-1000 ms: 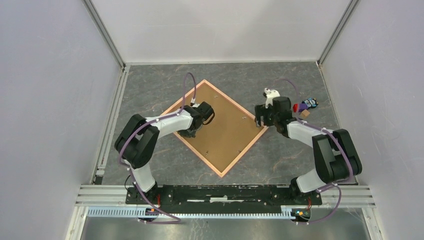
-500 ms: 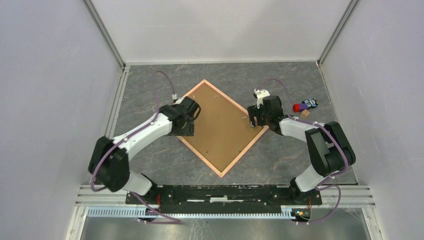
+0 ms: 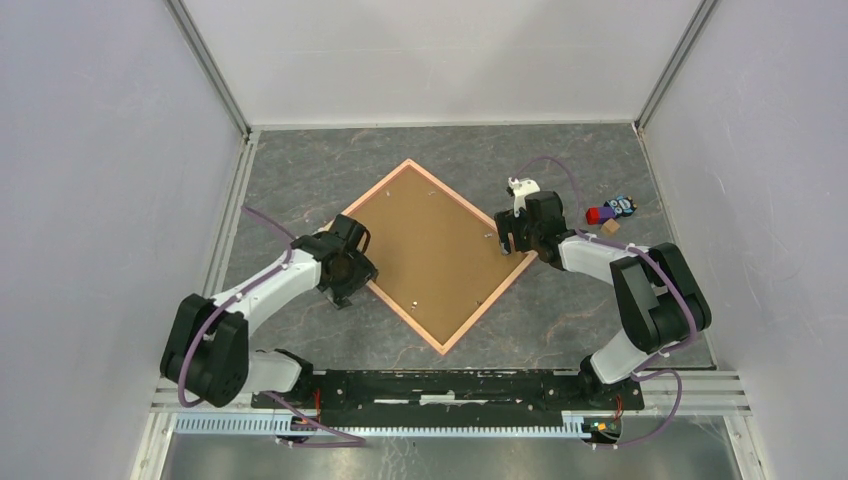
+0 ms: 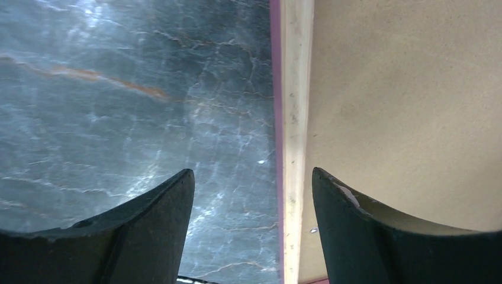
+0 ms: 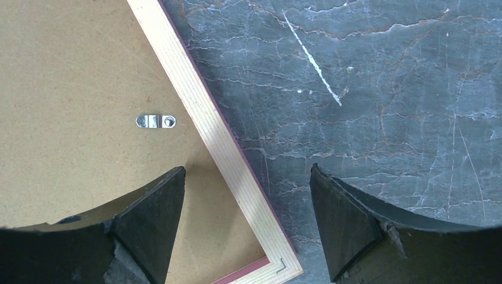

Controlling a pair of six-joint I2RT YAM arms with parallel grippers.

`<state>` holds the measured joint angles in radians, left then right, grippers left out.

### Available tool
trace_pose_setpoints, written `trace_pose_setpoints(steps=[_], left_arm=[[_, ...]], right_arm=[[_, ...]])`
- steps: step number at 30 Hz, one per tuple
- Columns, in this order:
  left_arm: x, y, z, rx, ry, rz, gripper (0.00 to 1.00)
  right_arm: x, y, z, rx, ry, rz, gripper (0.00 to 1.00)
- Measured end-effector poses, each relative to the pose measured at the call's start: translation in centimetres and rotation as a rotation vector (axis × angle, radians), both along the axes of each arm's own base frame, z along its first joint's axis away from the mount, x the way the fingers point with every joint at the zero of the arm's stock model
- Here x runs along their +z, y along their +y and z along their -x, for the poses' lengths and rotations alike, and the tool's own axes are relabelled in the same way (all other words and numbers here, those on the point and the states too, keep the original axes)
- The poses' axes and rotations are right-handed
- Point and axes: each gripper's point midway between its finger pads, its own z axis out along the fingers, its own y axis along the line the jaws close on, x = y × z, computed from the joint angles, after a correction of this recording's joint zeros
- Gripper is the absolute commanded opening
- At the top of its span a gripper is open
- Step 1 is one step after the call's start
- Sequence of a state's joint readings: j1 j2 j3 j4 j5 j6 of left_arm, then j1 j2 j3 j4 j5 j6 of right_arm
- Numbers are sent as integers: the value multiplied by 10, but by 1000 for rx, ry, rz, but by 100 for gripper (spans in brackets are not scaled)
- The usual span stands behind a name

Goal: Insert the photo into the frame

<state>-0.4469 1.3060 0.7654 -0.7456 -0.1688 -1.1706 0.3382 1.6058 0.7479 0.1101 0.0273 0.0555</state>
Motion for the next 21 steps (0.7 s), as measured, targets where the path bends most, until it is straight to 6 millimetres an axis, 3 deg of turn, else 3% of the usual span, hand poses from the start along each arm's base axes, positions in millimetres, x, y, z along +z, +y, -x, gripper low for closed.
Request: trace_pose_setpoints(steps=[3,6,11,17,21], left_arm=[[-8,-9,-7,7,6,31,75],[-18,-11,-9,26,27,31,59],[-28,-16,-14,53,55,35,54],[-26,-20,-23,50,48,39,25],[-26,-22,-26,7,51,21,15]], right_arm=[[0,0,0,0,-1,-1,82],[0,0,0,0,-1,-2,82],[0,0,0,-1,-1,-3,82],[0,0,0,-1,-1,-3,82],[0,0,0,-2,-1,-2,82]])
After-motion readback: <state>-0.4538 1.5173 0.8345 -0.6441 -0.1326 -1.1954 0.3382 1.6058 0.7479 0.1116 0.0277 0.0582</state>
